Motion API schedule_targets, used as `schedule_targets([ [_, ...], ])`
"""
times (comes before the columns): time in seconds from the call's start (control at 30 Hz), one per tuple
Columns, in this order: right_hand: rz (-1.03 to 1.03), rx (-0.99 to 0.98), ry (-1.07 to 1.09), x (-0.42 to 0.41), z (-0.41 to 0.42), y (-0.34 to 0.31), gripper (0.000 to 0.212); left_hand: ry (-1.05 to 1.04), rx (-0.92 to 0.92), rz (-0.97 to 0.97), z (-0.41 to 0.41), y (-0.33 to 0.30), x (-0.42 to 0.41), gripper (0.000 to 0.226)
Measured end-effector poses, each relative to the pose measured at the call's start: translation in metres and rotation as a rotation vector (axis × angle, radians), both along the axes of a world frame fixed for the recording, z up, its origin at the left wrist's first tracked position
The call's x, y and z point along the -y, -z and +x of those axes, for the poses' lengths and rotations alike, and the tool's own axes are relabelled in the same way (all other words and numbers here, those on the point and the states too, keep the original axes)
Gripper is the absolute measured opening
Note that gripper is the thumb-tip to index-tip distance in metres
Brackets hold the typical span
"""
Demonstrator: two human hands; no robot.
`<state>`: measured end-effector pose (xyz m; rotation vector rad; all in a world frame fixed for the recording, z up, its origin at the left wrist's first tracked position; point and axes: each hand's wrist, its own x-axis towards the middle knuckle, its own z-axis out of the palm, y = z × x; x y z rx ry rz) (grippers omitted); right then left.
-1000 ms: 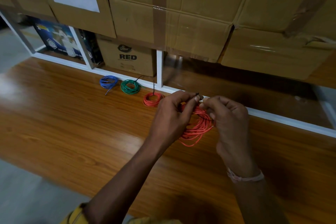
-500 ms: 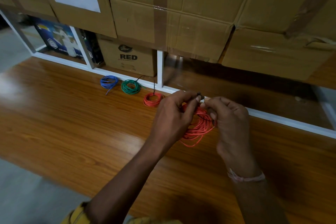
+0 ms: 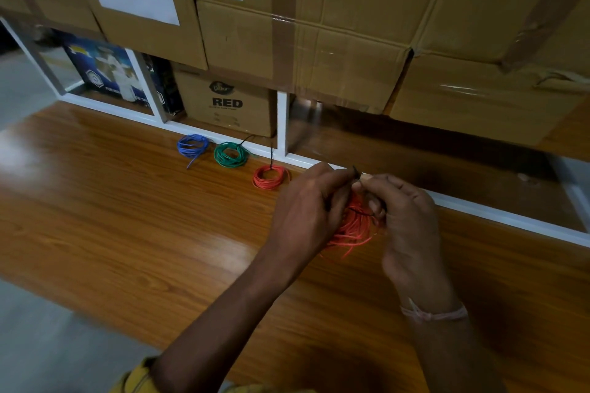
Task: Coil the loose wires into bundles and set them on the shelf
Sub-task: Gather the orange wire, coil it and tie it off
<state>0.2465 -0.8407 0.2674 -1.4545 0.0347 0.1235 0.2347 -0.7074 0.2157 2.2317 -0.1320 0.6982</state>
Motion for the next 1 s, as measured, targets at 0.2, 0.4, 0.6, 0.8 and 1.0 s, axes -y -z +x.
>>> schedule_targets([
  [0.2,-0.022,0.035,0.021,0.0046,-0.0012,0.0000,0.024,0.018,-0.032,-0.123,0.0017,0.0021,-0.0042,0.032],
  [0.4,-0.003,0.084,0.066,-0.0017,-0.0036,-0.0001,0.019,0.010,-0.031,-0.197,0.0027,0.0000,-0.0007,0.028],
  [0.6,0.027,0.089,0.059,-0.0038,-0.0014,-0.0016,0.017,0.020,-0.036,-0.216,0.0029,0.0010,-0.0010,0.026],
  [0.8,0.023,0.044,0.031,-0.0028,0.0027,0.0025,0.015,0.026,-0.017,-0.188,0.0038,0.0015,-0.0018,0.026],
  [1.0,0.022,0.023,0.038,-0.0030,0.0016,0.0001,0.012,0.026,-0.013,-0.145,0.0035,0.0009,-0.0011,0.027],
])
